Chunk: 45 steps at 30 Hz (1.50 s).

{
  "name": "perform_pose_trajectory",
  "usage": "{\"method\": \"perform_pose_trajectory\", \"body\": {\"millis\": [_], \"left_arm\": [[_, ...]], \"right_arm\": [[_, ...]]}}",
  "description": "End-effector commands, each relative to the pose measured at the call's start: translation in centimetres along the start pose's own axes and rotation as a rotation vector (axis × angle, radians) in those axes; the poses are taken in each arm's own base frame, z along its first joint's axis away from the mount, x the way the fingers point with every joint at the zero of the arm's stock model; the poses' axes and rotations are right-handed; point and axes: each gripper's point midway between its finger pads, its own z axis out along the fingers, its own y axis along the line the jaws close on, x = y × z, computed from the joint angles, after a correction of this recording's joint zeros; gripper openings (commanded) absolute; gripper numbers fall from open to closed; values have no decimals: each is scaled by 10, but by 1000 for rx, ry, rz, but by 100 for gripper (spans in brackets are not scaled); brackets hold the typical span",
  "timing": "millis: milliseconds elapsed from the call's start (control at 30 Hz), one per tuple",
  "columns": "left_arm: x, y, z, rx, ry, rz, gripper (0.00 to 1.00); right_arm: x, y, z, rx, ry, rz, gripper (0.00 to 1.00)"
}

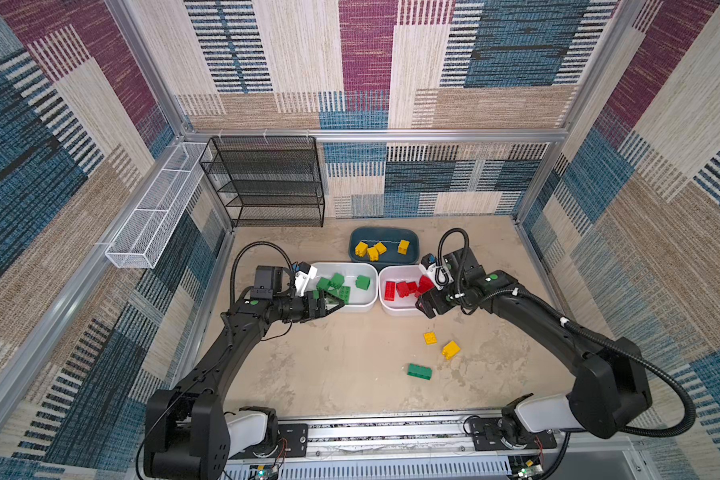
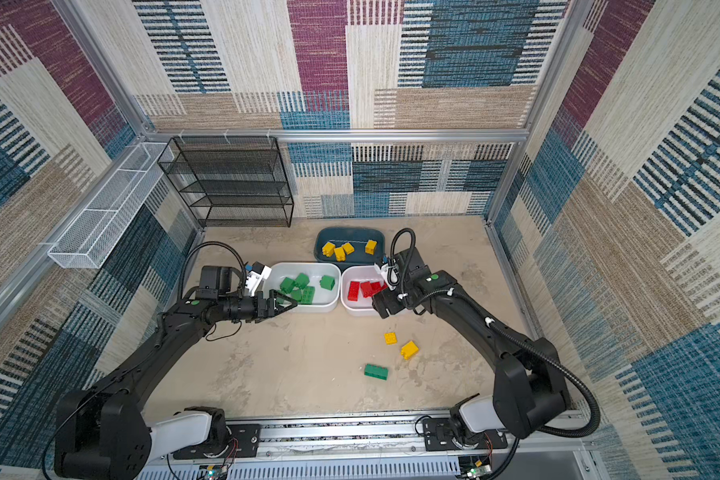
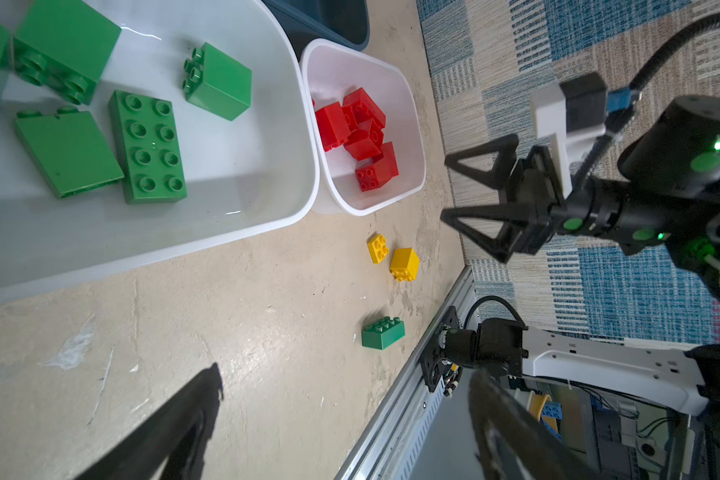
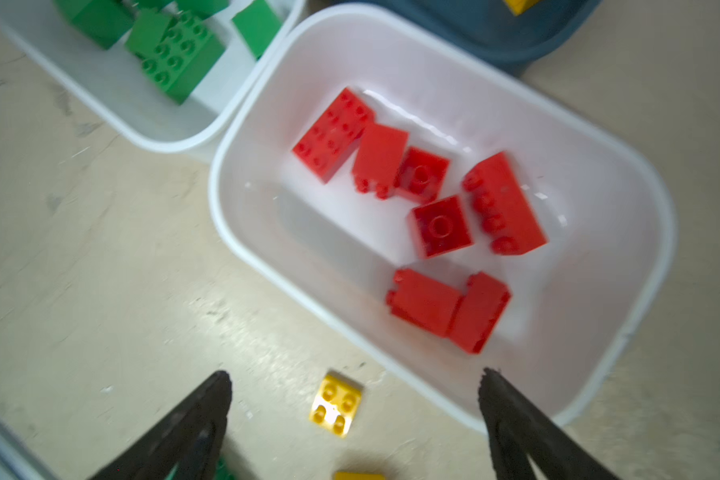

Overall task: Sort the legos into containers by color
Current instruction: 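Move the right gripper to the green brick and grasp it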

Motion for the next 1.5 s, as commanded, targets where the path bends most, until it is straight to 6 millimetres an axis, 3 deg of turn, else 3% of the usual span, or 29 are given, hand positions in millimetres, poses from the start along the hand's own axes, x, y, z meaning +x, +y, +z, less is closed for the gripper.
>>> {"method": "perform_pose_trajectory", "body": {"millis": [0,133,333,433,667,867,1000,1233,1467], "left_arm": [[-2,-4,-1,10,2,26,94],[-3,-3,0,11,7,27,94],[-2,-5,-2,10,1,31,94],[0,-4,-3,1,-1,34,94],[2,1,0,-9,7,23,94],[2,4,1,-16,14,17,94],[2,4,1,-17,15,17,94],[4,6,1,-22,21,19,94],[4,7,2,-28,26,22,94]], "right_arm": [[16,39,-2,-88,7,9,88],[26,92,-5,-200,-5,-157,87],[40,116,-2,-230,65,-385,80],[53,106,4,-157,141,-496,78],[114,89,12,-135,318,-614,75],[136,85,24,-114,374,-648,74],[140,81,36,-88,417,-661,70],[142,76,52,-55,458,-671,49],[138,76,60,-54,458,-684,36]]}}
